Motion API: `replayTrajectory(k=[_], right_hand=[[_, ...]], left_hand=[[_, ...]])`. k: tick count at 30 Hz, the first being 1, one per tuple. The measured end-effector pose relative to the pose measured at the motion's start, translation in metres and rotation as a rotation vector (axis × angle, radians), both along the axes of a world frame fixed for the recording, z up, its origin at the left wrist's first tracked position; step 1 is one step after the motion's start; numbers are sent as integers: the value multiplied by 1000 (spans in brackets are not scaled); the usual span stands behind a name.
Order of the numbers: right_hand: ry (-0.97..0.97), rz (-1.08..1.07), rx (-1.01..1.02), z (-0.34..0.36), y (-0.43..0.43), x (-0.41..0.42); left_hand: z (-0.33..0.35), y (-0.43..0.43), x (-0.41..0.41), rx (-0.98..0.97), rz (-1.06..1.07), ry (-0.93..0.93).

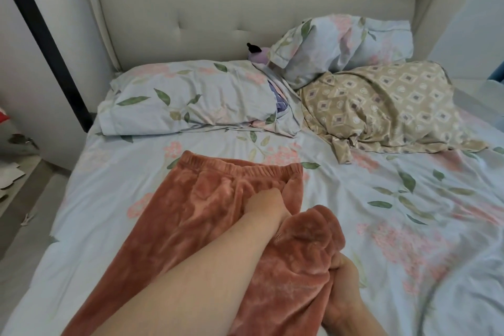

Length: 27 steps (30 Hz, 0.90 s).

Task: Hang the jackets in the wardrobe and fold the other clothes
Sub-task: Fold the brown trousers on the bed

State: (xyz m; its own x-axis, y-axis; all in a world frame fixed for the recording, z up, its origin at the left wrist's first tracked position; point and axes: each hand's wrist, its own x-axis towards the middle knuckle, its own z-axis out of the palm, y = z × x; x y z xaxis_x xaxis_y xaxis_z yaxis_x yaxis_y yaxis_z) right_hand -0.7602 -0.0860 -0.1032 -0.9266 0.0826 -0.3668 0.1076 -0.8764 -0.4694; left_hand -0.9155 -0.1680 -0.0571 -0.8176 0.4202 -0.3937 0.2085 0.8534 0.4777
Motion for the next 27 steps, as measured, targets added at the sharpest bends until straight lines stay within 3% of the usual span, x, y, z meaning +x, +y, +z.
replayTrajectory(k=[6, 8, 10, 17, 19, 22, 25, 27], right_hand=[[-37, 11, 14, 23, -6, -2], [144, 24, 108, 34, -16, 0], [233, 60, 42, 45, -19, 4], [-2, 175, -70, 48, -43, -11], [118, 304, -196, 63, -54, -12], [301, 325, -170, 68, -71, -21], [127, 242, 35, 47, -73, -18], [3, 219, -12, 28, -73, -11]], left_hand=[[20, -30, -3, 230, 221, 77], [28, -47, -18, 485, 430, -77], [38, -72, -35, 705, 612, -290], [37, -186, -86, 861, 813, -222], [27, -207, -90, 919, 913, -204], [12, -226, -64, 852, 985, -383], [-4, -247, -14, 668, 839, -603], [-6, -257, 24, 536, 655, -690]])
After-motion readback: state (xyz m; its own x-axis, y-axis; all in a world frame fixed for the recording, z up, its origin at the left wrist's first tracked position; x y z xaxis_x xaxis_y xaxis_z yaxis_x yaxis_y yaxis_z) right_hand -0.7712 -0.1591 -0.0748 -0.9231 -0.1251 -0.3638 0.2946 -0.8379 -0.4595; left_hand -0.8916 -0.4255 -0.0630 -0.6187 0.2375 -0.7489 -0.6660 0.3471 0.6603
